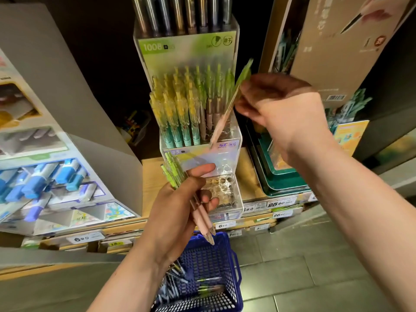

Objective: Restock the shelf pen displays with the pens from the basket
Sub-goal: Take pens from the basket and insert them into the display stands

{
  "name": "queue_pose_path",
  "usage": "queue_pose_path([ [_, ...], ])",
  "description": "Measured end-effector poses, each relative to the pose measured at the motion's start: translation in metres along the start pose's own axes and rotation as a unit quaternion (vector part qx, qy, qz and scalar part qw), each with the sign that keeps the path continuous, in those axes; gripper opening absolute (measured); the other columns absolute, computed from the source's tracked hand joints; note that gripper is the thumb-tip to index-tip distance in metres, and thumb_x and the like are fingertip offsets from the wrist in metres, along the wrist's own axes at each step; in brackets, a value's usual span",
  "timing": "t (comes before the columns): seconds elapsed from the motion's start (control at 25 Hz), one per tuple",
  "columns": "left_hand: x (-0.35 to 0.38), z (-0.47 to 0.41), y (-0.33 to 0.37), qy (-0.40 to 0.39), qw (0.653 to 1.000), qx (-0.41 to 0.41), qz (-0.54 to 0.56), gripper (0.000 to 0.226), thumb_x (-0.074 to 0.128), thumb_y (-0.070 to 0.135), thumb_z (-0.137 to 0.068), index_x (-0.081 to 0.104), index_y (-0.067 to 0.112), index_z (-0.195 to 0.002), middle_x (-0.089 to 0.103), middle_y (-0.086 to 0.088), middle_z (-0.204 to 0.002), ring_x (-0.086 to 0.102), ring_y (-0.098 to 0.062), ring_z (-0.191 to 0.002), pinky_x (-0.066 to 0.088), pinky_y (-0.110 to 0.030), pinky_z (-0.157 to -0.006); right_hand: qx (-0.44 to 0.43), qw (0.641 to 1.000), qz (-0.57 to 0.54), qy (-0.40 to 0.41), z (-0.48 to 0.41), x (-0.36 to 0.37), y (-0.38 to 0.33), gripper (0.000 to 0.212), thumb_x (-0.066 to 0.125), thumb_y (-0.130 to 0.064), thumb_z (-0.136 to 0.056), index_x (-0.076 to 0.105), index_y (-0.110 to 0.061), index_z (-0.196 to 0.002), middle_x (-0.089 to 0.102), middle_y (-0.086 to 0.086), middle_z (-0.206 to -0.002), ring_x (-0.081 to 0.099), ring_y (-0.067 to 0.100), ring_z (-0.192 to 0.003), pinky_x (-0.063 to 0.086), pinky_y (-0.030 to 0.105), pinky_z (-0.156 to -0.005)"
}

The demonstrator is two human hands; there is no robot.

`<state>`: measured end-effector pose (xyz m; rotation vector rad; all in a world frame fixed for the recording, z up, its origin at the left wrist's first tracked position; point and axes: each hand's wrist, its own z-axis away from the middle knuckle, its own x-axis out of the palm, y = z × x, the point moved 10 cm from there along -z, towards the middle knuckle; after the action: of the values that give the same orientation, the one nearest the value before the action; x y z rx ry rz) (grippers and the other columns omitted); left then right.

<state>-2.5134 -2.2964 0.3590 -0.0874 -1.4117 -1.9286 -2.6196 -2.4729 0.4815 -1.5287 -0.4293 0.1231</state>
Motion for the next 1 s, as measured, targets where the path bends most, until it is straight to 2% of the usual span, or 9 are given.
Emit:
queue_pose_path([
  [0.12,0.0,-0.001,0.0,-0.005,1.0,0.002,-0.004,0.029,0.051,0.003,-0.1,0.077,0.007,-0.113,0.046,-0.006,-0.068,0.048,-0.021,-0.068,0.053,-0.026,-0.064,-0.082,0.996,0.019,0.016,-0.011,0.003,-0.024,0.008,0.067,0.001,-0.093,0.069,-0.006,-0.095,0.073,0.006,-0.08,0.074,0.016,-0.077,0.06,0.026,-0.075],
  [0.24,0.0,-0.001,0.001,-0.012,1.0,0.001,-0.01,0.026,0.053,0.004,-0.101,0.076,0.005,-0.113,0.054,-0.009,-0.077,0.059,-0.019,-0.069,0.056,-0.028,-0.069,-0.171,0.977,0.126,0.014,-0.014,0.012,-0.04,0.007,0.068,-0.004,-0.093,0.07,-0.007,-0.099,0.074,0.009,-0.088,0.074,0.023,-0.085,0.061,0.036,-0.081],
  [0.32,0.0,0.0,0.0,-0.018,1.0,-0.005,-0.021,0.024,0.056,0.008,-0.101,0.076,0.007,-0.114,0.058,-0.008,-0.075,0.061,-0.017,-0.067,0.055,-0.028,-0.068,-0.202,0.962,0.183,0.01,-0.013,0.021,-0.042,0.01,0.069,-0.006,-0.092,0.071,-0.004,-0.102,0.074,0.012,-0.092,0.073,0.025,-0.087,0.06,0.042,-0.084],
  [0.36,0.0,0.001,0.0,-0.022,0.999,-0.007,-0.025,0.023,0.058,0.01,-0.1,0.076,0.008,-0.114,0.058,-0.007,-0.073,0.059,-0.016,-0.065,0.054,-0.027,-0.064,-0.205,0.958,0.2,0.006,-0.013,0.024,-0.04,0.011,0.069,-0.006,-0.091,0.071,-0.004,-0.102,0.074,0.01,-0.091,0.073,0.023,-0.086,0.059,0.04,-0.084],
  [0.48,-0.001,0.001,0.0,-0.018,1.0,-0.002,-0.022,0.023,0.068,0.015,-0.095,0.074,0.004,-0.114,0.054,-0.003,-0.071,0.051,-0.013,-0.057,0.05,-0.026,-0.055,-0.203,0.941,0.27,-0.015,-0.007,0.036,-0.029,0.011,0.072,-0.011,-0.09,0.074,-0.009,-0.101,0.07,-0.004,-0.083,0.068,0.007,-0.077,0.056,0.021,-0.077],
  [0.64,-0.004,0.0,0.001,-0.002,1.0,0.0,-0.026,0.03,0.075,0.018,-0.088,0.073,0.003,-0.114,0.058,-0.002,-0.077,0.051,-0.013,-0.056,0.051,-0.027,-0.055,-0.186,0.92,0.344,-0.035,-0.007,0.041,-0.009,0.011,0.074,-0.018,-0.089,0.075,-0.014,-0.099,0.066,-0.012,-0.079,0.064,0.004,-0.076,0.05,0.012,-0.071],
  [0.84,-0.007,0.0,0.006,0.001,1.0,0.016,-0.016,0.042,0.072,0.024,-0.083,0.068,0.006,-0.121,0.06,-0.002,-0.07,0.058,-0.015,-0.059,0.051,-0.027,-0.057,-0.176,0.922,0.344,-0.026,-0.012,0.038,-0.003,0.01,0.075,-0.022,-0.088,0.075,-0.018,-0.098,0.065,-0.018,-0.077,0.065,0.003,-0.075,0.051,0.011,-0.07],
  [1.0,0.0,0.001,0.008,-0.024,0.999,0.027,0.002,0.025,0.07,0.025,-0.085,0.075,0.016,-0.108,0.064,-0.004,-0.077,0.059,-0.015,-0.061,0.052,-0.024,-0.055,-0.161,0.923,0.349,-0.017,-0.014,0.036,0.0,0.012,0.075,-0.026,-0.088,0.076,-0.02,-0.098,0.069,-0.013,-0.078,0.068,0.006,-0.076,0.055,0.019,-0.074],
])
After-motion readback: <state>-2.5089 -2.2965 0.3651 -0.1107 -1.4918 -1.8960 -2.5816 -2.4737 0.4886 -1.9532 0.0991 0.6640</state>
